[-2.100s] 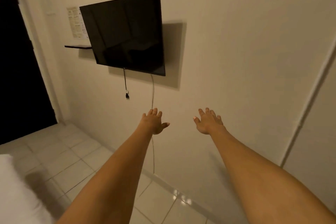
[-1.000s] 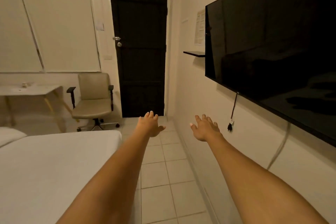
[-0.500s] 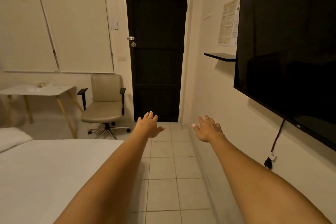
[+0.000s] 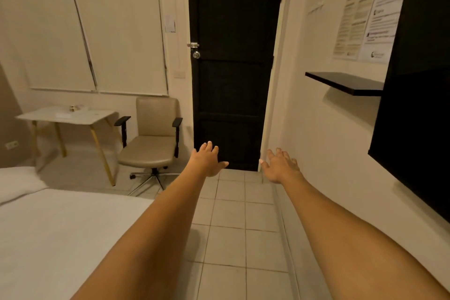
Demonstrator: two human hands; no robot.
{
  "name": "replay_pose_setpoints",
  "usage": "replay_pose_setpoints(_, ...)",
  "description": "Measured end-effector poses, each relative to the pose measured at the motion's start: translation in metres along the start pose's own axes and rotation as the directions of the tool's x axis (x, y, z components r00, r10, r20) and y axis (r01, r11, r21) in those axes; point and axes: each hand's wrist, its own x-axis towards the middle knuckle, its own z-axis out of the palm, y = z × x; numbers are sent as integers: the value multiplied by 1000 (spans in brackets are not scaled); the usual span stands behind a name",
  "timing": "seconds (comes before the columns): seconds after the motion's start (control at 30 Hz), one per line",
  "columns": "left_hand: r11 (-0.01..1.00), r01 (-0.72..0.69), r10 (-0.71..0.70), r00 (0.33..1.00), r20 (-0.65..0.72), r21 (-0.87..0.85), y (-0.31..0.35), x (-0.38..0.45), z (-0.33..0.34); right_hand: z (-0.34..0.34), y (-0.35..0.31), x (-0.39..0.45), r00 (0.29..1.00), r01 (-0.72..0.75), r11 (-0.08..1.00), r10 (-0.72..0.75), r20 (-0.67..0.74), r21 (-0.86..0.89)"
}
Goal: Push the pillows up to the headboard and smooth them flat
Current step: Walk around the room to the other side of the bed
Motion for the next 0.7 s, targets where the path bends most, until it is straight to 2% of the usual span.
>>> replay_pose_setpoints(0.3, 1000, -21, 21, 1000, -22, 13, -19, 156, -3, 4, 4, 148, 1000, -11, 1000, 11, -16, 10)
replay_pose_setpoints(0.7, 998, -46, 47, 999, -4, 37, -81, 374, -11, 11, -27, 369, 999, -20, 998, 22, -34, 61)
